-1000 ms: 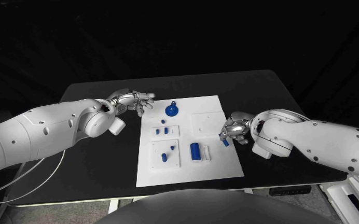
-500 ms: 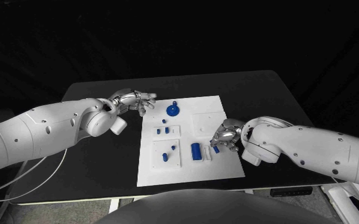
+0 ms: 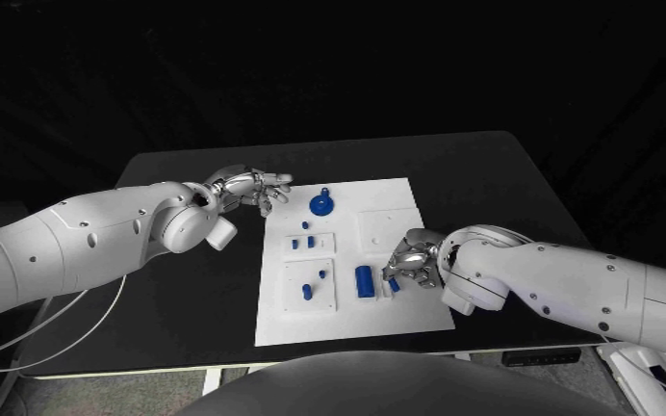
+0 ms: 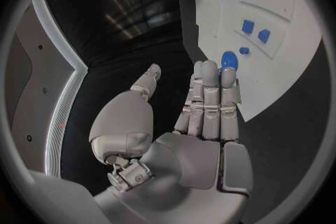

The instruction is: Assemble the parts on the task board

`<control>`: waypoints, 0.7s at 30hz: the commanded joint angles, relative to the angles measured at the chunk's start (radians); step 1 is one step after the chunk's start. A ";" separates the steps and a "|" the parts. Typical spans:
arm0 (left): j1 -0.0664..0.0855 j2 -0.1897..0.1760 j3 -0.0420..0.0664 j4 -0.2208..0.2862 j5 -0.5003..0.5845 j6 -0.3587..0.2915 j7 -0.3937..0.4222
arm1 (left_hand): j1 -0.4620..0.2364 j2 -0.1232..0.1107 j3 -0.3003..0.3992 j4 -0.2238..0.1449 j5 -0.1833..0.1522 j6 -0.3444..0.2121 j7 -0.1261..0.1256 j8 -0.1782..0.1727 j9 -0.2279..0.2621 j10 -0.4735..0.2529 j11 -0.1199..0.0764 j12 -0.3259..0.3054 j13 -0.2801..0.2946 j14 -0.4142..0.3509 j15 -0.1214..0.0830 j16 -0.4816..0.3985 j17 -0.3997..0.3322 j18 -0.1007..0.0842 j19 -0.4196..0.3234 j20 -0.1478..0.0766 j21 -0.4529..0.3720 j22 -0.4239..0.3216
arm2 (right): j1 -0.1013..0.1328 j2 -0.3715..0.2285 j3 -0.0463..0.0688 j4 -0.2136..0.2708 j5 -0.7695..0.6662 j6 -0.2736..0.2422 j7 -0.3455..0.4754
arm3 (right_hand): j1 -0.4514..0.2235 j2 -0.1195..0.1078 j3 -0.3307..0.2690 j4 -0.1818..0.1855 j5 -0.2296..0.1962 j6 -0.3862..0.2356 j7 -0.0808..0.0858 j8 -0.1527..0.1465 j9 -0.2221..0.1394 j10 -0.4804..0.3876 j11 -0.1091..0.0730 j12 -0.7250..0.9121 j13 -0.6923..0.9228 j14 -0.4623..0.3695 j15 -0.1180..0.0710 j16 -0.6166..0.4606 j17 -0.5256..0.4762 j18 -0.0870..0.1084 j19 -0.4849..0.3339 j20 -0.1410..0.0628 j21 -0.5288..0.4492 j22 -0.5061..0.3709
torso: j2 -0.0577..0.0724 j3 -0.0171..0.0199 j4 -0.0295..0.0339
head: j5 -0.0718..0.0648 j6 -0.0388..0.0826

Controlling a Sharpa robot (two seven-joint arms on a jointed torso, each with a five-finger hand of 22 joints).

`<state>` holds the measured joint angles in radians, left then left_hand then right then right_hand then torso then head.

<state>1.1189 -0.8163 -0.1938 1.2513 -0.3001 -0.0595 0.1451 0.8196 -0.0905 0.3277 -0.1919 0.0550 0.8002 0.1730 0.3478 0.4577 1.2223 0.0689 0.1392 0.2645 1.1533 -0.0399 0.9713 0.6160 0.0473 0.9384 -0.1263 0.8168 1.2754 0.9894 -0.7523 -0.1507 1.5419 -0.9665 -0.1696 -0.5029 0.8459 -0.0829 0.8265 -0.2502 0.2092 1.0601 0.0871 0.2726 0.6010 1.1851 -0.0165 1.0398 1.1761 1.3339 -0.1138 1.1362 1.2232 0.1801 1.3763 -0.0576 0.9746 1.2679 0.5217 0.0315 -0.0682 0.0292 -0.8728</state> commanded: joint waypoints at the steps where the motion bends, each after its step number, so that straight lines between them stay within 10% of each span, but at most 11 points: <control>1: 0.001 0.001 0.001 0.003 -0.006 0.017 0.001 | -0.004 0.009 0.000 -0.004 -0.003 -0.005 -0.001 0.005 -0.001 -0.008 0.003 0.004 0.001 -0.006 0.000 -0.007 0.001 0.059 -0.002 -0.010 -0.005 0.002 | -0.006 0.002 -0.003 -0.008 -0.075 -0.002 -0.001 | -0.002 0.009 -0.009 -0.002 0.003 0.008 0.000 -0.004 -0.003 -0.003 -0.006 0.002 -0.001 0.000 -0.006 -0.002 0.002 0.082 0.002 -0.007 0.001 -0.002 | 0.000 0.0002 0.0006 | 0.002 0.000; 21: 0.001 0.000 0.001 0.004 -0.021 0.026 -0.010 | -0.006 0.010 0.000 -0.003 -0.003 -0.005 -0.001 0.005 -0.002 -0.008 0.003 0.004 0.001 -0.006 0.000 -0.007 0.002 0.059 -0.001 -0.010 -0.006 0.002 | -0.018 0.012 -0.003 -0.007 -0.238 0.050 -0.011 | -0.059 0.000 -0.070 0.031 -0.027 0.012 -0.003 -0.003 -0.005 0.000 -0.010 -0.004 -0.003 -0.005 -0.011 -0.014 -0.004 0.082 0.005 -0.014 -0.008 -0.012 | 0.000 -0.0002 -0.0005 | 0.005 0.000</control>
<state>1.1189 -0.8182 -0.1938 1.2531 -0.3146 -0.0511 0.1333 0.8157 -0.0866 0.3277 -0.1919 0.0550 0.8002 0.1730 0.3477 0.4569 1.2223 0.0689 0.1392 0.2644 1.1533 -0.0399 0.9713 0.6168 0.0472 0.9367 -0.1246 0.8168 1.2761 0.9726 -0.7412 -0.1537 1.5345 -1.1708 -0.1508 -0.5089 0.7945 -0.0835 0.7614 -0.2166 0.1839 1.0660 0.0862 0.2664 0.5982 1.1867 -0.0182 1.0397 1.1739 1.3301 -0.1175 1.1286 1.2192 0.1800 1.3846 -0.0643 0.9706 1.2563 0.5221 0.0316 -0.0683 0.0346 -0.8728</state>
